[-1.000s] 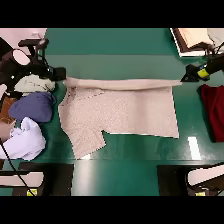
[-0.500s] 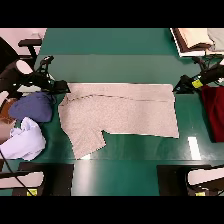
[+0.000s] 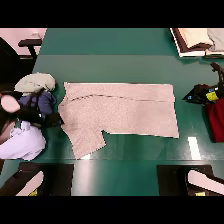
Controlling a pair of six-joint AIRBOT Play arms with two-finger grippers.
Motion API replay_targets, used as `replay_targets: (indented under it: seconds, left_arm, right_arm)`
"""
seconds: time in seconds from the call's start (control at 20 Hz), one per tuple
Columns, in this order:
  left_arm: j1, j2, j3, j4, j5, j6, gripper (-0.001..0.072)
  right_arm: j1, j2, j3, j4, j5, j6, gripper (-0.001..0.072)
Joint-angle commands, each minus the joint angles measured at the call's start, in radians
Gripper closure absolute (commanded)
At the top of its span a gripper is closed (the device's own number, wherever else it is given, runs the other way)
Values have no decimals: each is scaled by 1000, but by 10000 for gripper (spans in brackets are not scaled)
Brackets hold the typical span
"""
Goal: Fold the shirts.
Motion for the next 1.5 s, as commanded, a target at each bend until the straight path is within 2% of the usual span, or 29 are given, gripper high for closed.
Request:
replay_targets:
  seconds: [0.0,0.2,0.35,0.5,0.55,0.7,0.8,0.85,0.9,1.05,1.15,1.35,1.4,1.45]
  left_arm:
    - [2,89,-195,-108,59,-18,157]
    - [2,89,-283,-260,252,40,157]
    - [2,89,-316,-300,304,68,174]
    - [2,89,-317,-311,325,83,524]
    - [2,89,-317,-314,325,84,693]
    - [2,90,-282,-311,251,92,690]
    - [2,91,-254,-310,199,122,689]
    - [2,90,-245,-310,188,129,689]
    - [2,90,-238,-310,190,137,689]
    - [2,90,-230,-311,198,136,689]
    - [2,90,-230,-311,198,136,689]
    - [2,90,-230,-311,198,135,689]
    - [2,90,-230,-311,198,135,688]
    - [2,90,-230,-311,198,135,688]
  right_arm:
    - [1,82,-83,4,-53,-1,404]
    - [0,96,-97,4,-50,-1,404]
    - [0,96,-97,4,-43,-1,404]
    - [0,97,-97,1,-37,-1,404]
    - [-1,97,-97,-4,-20,-1,404]
    - [-30,98,-112,-108,57,0,404]
    - [-84,121,-203,-187,68,5,402]
    - [-118,127,-264,-199,67,12,348]
    - [-157,126,-334,-192,64,12,222]
    - [-224,90,-500,-132,30,10,215]
    - [-222,65,-562,-55,-26,-1,268]
    - [-120,36,-579,-1,-153,0,289]
    - [-93,37,-577,3,-182,0,347]
    - [-65,37,-568,-2,-201,0,463]
